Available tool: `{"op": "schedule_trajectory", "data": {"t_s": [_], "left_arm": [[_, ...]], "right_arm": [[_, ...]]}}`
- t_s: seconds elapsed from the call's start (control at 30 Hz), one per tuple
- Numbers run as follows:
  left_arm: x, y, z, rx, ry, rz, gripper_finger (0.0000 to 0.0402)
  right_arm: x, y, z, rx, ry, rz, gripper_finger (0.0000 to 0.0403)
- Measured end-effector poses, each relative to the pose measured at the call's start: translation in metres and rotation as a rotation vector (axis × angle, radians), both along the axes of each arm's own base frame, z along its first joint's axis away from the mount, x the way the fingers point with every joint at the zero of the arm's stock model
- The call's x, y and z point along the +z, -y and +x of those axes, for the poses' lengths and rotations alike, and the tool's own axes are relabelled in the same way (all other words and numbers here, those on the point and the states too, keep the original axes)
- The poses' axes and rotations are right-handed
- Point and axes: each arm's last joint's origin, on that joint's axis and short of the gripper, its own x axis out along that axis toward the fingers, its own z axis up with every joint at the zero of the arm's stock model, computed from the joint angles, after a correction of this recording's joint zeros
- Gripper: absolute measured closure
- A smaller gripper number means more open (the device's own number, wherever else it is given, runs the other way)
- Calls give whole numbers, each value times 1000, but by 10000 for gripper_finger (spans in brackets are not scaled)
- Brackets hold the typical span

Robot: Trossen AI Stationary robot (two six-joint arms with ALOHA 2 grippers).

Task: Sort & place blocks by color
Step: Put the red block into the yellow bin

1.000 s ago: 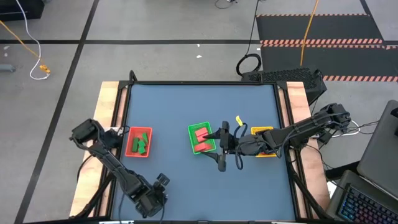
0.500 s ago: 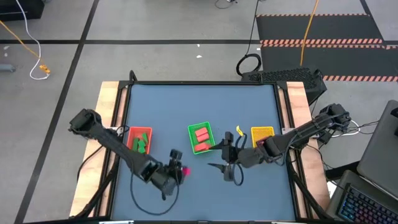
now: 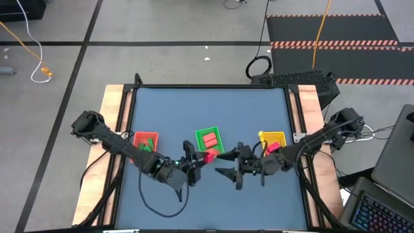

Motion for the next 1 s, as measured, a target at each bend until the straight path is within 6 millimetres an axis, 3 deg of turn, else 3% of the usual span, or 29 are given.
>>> {"op": "schedule_trajectory", "data": {"t_s": [0.23,0.53,1.0], "left_arm": [[6,-1,4,-22,42,12,274],[12,1,8,-71,98,-18,274],[21,-9,19,-147,175,-66,274]], "right_arm": [[-29,19,-10,-51,20,83,128],[-29,34,-5,-37,34,95,128],[-24,31,-5,40,82,83,129]]}}
